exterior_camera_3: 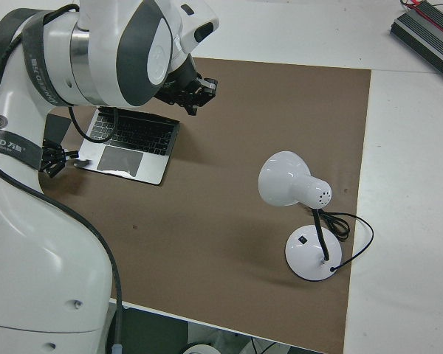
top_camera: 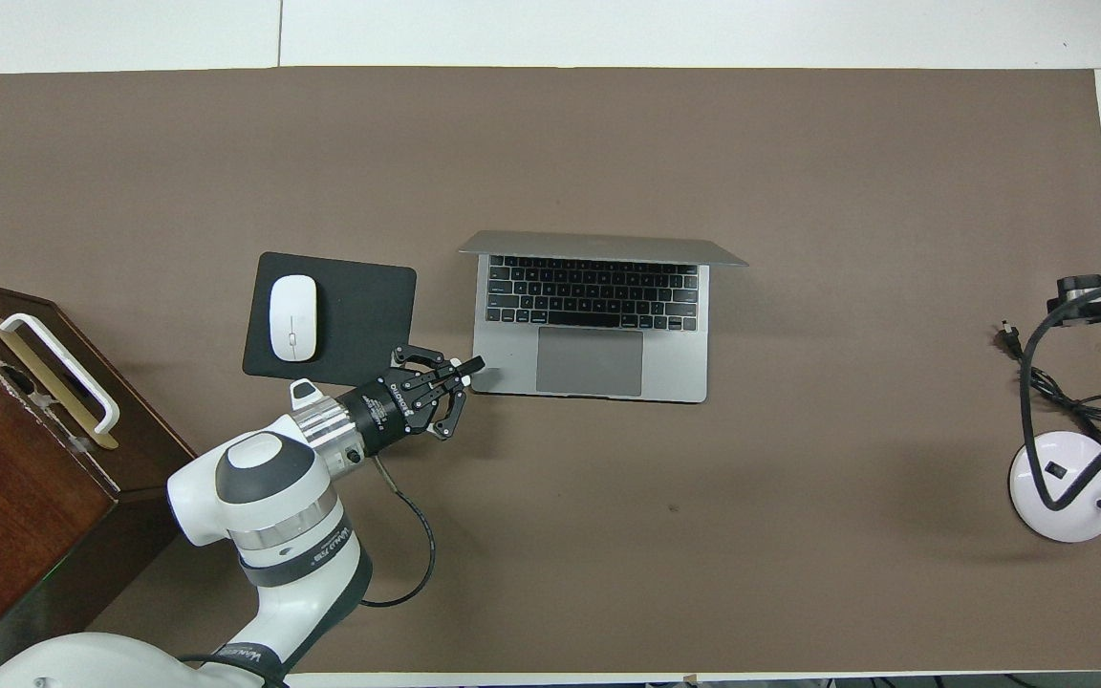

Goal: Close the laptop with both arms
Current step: 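Move the left gripper past the mouse pad toward the laptop's near corner, then reach the right gripper over the laptop toward its raised screen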

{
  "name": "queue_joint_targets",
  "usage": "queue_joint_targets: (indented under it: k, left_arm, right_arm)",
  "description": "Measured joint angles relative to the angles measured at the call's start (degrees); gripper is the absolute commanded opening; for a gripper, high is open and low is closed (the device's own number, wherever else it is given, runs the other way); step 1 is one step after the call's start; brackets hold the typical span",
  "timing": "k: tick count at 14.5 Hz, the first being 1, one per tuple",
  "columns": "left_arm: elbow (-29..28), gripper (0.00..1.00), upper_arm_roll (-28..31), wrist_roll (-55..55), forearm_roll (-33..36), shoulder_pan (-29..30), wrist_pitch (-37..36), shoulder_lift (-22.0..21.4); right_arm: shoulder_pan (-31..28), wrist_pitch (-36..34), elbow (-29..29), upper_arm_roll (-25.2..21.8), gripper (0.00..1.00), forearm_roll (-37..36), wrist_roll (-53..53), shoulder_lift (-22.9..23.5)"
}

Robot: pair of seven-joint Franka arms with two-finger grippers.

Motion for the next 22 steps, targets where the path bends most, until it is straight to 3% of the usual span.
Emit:
queue_joint_targets:
  k: [5, 12, 18, 22]
  left_arm:
    - [0.3, 0.0, 0.0, 2.6, -2.4, -0.8, 0.0, 2.0]
    - [0.3, 0.0, 0.0, 3.7, -2.7, -0.8, 0.0, 2.1]
    - [0.1, 0.0, 0.0, 3.7, -4.0, -0.8, 0.0, 2.1]
    - [0.1, 0.0, 0.0, 3.7, -4.5, -0.8, 0.0, 2.1]
  right_arm:
    - [1.5, 7.5, 0.0, 0.6, 0.0, 0.1, 2.2, 1.0]
    - [8.6, 16.6, 0.0, 0.9, 0.0, 0.1, 17.0, 4.5]
    - [13.9, 24.3, 1.0, 1.0, 0.0, 0.1, 32.7, 10.4]
    - [17.7, 27.4, 2.4, 1.0, 0.0, -0.1, 35.8, 14.5]
